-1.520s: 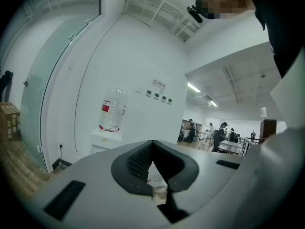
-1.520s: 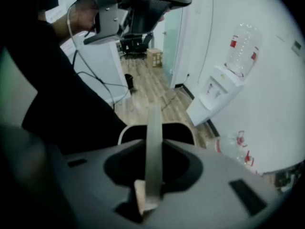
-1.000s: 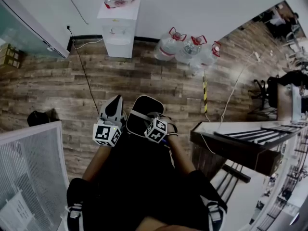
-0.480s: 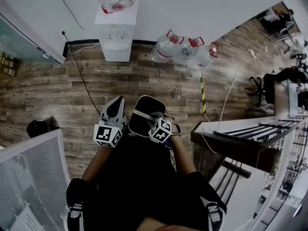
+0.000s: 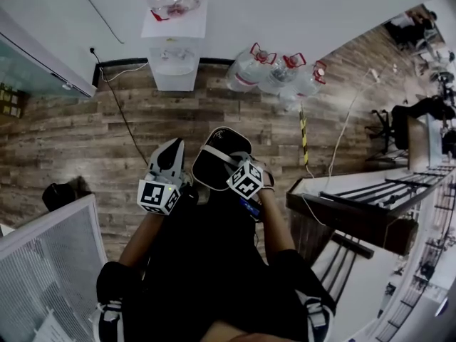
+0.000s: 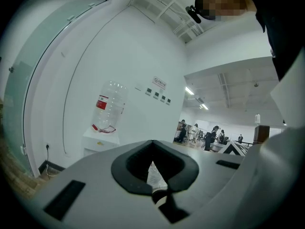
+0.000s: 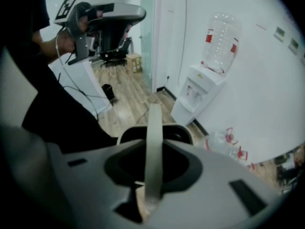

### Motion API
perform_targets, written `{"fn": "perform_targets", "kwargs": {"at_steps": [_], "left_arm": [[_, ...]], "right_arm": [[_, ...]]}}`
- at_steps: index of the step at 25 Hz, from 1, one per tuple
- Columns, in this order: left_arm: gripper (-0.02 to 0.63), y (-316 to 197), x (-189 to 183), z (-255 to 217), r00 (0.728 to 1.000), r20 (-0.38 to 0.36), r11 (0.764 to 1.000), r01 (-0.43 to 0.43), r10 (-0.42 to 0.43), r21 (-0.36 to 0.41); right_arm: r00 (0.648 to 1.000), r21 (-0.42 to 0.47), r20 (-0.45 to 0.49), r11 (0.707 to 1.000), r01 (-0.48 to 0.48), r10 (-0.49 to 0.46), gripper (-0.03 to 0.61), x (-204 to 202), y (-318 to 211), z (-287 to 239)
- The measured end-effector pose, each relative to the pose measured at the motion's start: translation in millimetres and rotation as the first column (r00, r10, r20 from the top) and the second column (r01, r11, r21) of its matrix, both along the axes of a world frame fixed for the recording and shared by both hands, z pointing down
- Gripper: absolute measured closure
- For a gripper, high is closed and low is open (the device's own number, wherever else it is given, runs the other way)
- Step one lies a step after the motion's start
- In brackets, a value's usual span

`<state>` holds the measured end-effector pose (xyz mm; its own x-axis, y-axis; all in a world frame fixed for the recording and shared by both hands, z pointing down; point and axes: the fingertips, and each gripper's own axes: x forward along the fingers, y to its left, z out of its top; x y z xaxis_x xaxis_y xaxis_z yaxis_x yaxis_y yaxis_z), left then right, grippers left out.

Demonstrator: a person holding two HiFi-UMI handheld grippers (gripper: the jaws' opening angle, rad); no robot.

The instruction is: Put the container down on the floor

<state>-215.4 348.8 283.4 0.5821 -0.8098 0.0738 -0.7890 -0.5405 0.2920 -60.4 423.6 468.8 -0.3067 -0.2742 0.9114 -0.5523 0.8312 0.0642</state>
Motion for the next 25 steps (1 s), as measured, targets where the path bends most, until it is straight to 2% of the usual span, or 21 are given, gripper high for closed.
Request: {"fn": "perform_targets", "kwargs": {"at_steps": [7, 14, 25], "left_arm": [[0.583, -28, 12, 7, 1.0, 0.011, 1.0, 0.027, -0.027, 0.001], [0.583, -69, 36, 15, 0.993, 0.041, 0.994, 0.108, -0.107, -0.024], [0.583, -166, 110, 19, 0.982, 0.072, 0.984, 0.177, -0.174, -0.037]], "right_arm": [[1.0, 0.013, 0.013, 1.0, 0.024, -0.025, 0.471, 6, -52, 7], [0.998, -0.002, 0.029, 0.998, 0.064, -0.064, 0.471, 29, -101, 11], [0.983, -0.019, 0.037, 0.983, 0.18, -0.179, 0.471, 89, -184, 27]]}}
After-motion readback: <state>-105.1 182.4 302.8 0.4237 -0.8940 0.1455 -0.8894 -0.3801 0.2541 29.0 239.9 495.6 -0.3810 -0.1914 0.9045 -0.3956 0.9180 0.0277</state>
